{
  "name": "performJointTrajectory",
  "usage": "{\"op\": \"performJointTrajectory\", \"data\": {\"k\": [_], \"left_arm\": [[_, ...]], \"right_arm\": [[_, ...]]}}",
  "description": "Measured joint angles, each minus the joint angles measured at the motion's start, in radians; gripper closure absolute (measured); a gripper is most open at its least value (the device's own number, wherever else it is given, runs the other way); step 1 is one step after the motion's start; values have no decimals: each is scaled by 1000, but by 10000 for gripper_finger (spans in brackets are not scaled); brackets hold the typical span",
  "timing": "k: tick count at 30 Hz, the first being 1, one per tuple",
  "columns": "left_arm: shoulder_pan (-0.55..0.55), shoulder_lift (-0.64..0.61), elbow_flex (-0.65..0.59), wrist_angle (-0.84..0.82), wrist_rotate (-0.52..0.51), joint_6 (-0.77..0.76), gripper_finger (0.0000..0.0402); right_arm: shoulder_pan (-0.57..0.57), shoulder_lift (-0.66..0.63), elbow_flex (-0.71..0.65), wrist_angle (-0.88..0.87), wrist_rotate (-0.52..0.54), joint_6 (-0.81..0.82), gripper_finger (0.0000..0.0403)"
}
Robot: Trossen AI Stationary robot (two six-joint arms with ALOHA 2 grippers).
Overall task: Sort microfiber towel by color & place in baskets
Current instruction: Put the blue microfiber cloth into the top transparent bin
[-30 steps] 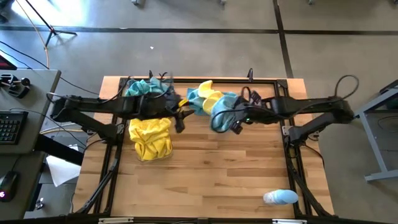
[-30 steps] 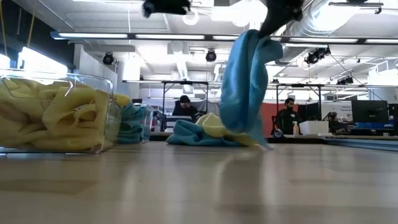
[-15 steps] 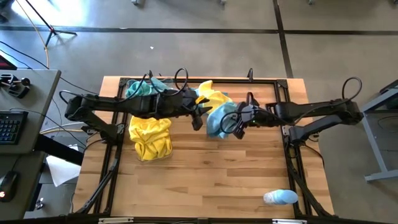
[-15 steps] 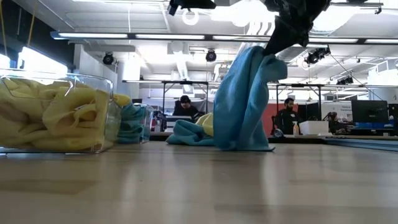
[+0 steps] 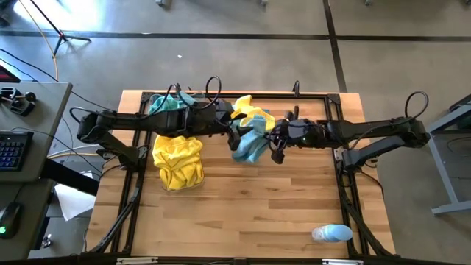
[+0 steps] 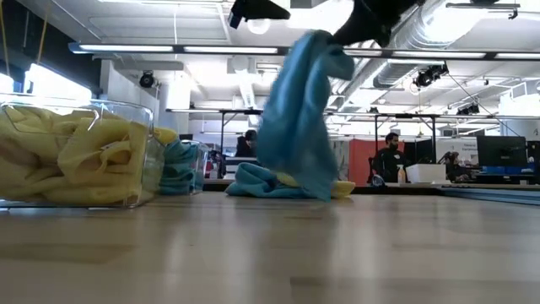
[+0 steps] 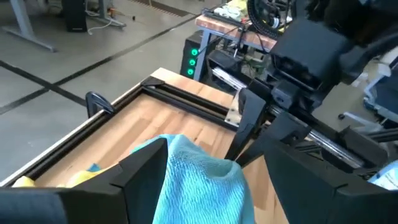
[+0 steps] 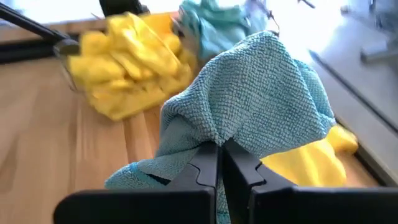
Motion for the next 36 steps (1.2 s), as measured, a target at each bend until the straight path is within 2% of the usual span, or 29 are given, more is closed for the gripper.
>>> {"op": "performJointTrajectory", "data": {"k": [4,11,16,21,23,26,33,36], "left_arm": [[-4,18,0,4,-2,1,144],[-4,89,1,22,59,-53,144],[-4,154,-1,36,127,-56,144],[-4,197,0,41,178,-57,154],[-4,200,0,39,180,-65,171],[-4,194,0,43,178,-58,220],[0,140,0,-14,161,-11,384],[10,107,-1,-69,151,-3,388]], "right_arm": [[0,0,0,109,-14,-79,402],[-22,0,1,219,-39,-195,402],[-39,0,2,267,-94,-201,402],[-40,0,2,263,-99,-189,402],[-40,0,2,251,-100,-172,402],[-41,0,2,219,-93,-146,402],[-57,0,3,104,-75,-13,375],[-60,0,3,66,-74,10,343]]}}
